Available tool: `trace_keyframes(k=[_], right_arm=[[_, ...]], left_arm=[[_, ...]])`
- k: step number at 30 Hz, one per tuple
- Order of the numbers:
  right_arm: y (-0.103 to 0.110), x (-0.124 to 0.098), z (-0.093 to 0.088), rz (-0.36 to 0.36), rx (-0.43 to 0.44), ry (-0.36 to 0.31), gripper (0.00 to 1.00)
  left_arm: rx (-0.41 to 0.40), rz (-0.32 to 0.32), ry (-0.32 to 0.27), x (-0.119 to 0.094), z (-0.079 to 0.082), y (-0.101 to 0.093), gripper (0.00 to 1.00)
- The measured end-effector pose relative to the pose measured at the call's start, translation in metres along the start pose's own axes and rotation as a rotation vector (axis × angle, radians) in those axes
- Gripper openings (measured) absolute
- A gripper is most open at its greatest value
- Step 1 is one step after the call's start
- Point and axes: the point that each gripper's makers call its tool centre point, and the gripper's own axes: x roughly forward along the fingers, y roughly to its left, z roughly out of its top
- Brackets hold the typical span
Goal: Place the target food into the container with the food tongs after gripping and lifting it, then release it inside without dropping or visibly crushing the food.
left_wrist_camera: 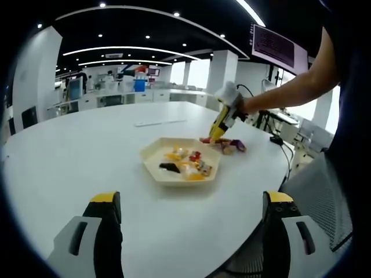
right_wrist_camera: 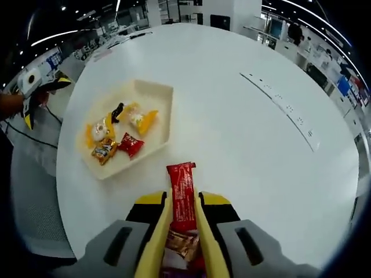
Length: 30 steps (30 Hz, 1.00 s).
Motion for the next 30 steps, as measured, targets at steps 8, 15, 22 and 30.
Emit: trace_keyframes(k=[8,15,22,30], right_arm=[[-0.005,-0.020,0.019,-0.027,-0.022,-0.020,0.20],[-0.009,-0.036,0.038,-0.036,-0.012,-0.062,0.21],[-0.007,-0.047,0.050,-0.045,-0.016,-0.081,0.21],[-0.004,-0.054,0.063,-0.052,-0.032,-0.089,0.21]], left_arm=[[0.003,-0.002,-0.016,0.000,0.003,0.000,0.99],[0.008,0.003,-0.023,-0.001,0.004,0.000,0.99],[0.011,0.014,-0.039,-0.002,0.007,0.003,0.99],[0.014,0.024,-0.052,-0.003,0.010,0.004,0.99]])
